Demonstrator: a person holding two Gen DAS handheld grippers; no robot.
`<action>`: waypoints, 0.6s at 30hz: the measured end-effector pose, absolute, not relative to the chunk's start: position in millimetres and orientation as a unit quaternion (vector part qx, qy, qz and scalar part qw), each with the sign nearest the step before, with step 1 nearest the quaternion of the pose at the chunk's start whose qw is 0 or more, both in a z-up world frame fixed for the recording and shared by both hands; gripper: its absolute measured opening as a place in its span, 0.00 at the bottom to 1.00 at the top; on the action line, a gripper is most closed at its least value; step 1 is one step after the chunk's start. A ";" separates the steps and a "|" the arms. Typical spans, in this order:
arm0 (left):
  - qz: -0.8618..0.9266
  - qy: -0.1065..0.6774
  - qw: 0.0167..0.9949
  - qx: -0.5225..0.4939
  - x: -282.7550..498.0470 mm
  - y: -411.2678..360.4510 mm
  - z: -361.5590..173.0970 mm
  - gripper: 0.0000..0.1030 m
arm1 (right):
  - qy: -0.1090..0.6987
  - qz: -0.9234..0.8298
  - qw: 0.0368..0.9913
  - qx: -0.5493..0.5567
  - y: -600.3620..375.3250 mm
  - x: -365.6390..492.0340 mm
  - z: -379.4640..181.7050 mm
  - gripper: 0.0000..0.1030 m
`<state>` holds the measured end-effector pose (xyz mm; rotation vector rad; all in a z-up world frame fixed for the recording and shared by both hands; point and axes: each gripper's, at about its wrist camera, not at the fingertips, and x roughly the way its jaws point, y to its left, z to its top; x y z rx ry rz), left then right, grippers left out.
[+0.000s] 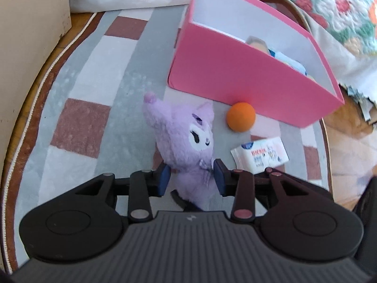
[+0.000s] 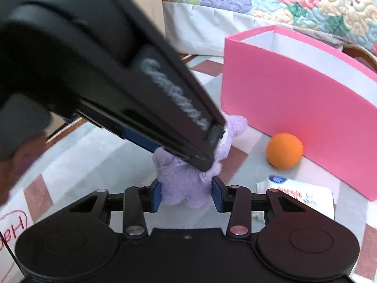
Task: Organize objects
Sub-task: 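Lower the right gripper over the plush toy's head and close on it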
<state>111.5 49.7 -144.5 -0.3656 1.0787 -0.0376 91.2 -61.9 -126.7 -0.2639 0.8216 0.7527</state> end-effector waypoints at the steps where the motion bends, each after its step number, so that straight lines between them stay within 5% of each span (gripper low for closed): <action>1: -0.015 0.512 0.841 -0.175 109.2 49.9 -146.4 0.36 | 0.391 0.357 0.839 -0.122 -63.6 90.7 -127.9 0.45; 4: -0.011 0.507 0.834 -0.220 101.4 56.7 -151.0 0.27 | 0.401 0.368 0.832 -0.113 -66.8 87.1 -129.4 0.46; 9: -0.004 0.522 0.798 -0.300 101.9 75.1 -158.2 0.24 | 0.477 0.392 0.786 -0.034 -70.3 95.7 -127.2 0.76; 13: 0.005 0.509 0.813 -0.281 96.9 81.0 -154.2 0.24 | 0.529 0.396 0.746 0.084 -79.1 112.8 -134.7 0.75; 18: 0.008 0.513 0.801 -0.308 95.4 85.5 -161.5 0.24 | 0.499 0.405 0.765 0.050 -67.4 97.7 -141.3 0.72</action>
